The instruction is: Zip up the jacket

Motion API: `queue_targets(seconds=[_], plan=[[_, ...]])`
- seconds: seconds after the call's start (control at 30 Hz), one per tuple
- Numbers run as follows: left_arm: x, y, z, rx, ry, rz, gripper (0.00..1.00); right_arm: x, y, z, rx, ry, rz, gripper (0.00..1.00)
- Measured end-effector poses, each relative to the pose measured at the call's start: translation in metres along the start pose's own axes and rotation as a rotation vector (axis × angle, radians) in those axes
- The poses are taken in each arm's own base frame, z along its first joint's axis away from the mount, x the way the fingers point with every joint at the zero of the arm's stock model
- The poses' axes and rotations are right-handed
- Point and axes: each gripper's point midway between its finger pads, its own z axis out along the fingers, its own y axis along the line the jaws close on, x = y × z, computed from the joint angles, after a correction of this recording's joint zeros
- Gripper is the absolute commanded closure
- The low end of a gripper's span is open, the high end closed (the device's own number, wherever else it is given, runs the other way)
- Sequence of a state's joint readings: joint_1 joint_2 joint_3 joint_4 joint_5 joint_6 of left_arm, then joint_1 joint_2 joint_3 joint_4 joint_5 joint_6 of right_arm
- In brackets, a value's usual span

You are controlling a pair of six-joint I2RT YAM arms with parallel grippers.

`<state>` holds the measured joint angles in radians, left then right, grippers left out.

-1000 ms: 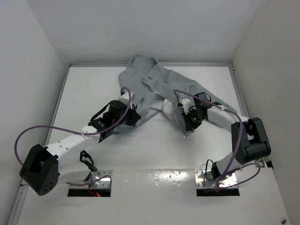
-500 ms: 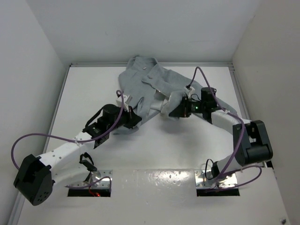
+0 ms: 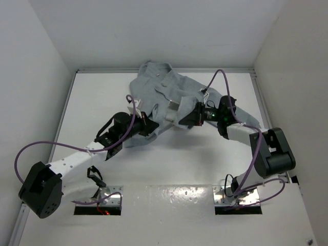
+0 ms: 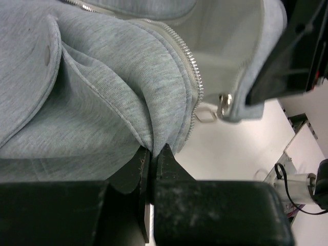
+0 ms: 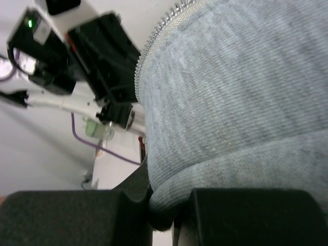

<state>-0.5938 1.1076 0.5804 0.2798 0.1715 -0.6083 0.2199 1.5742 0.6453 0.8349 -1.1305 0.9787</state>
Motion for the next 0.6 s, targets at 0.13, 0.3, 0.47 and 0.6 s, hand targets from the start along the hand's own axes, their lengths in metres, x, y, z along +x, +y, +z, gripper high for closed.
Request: queue_targets(seconds=[0.13,0.3,0.47,0.6], plan=[[-0.002,-0.001,0.001,0.005,-0.008,-0.001,1.00,0.014,0.005,-0.006,-0.017,0.028,-0.129,1.00],[-0.002,-0.002,0.001,0.008,-0.007,-0.001,1.00,0.020,-0.002,-0.019,0.074,0.049,-0.501,1.00],[-0.005,-0.004,0.001,0.020,-0.021,0.003,1.00,0.017,-0.010,-0.020,0.110,0.056,-0.654,1.00],[-0.014,-0.010,0.002,0.044,-0.060,0.013,1.00,0.019,-0.012,-0.018,0.108,0.060,-0.637,1.00]])
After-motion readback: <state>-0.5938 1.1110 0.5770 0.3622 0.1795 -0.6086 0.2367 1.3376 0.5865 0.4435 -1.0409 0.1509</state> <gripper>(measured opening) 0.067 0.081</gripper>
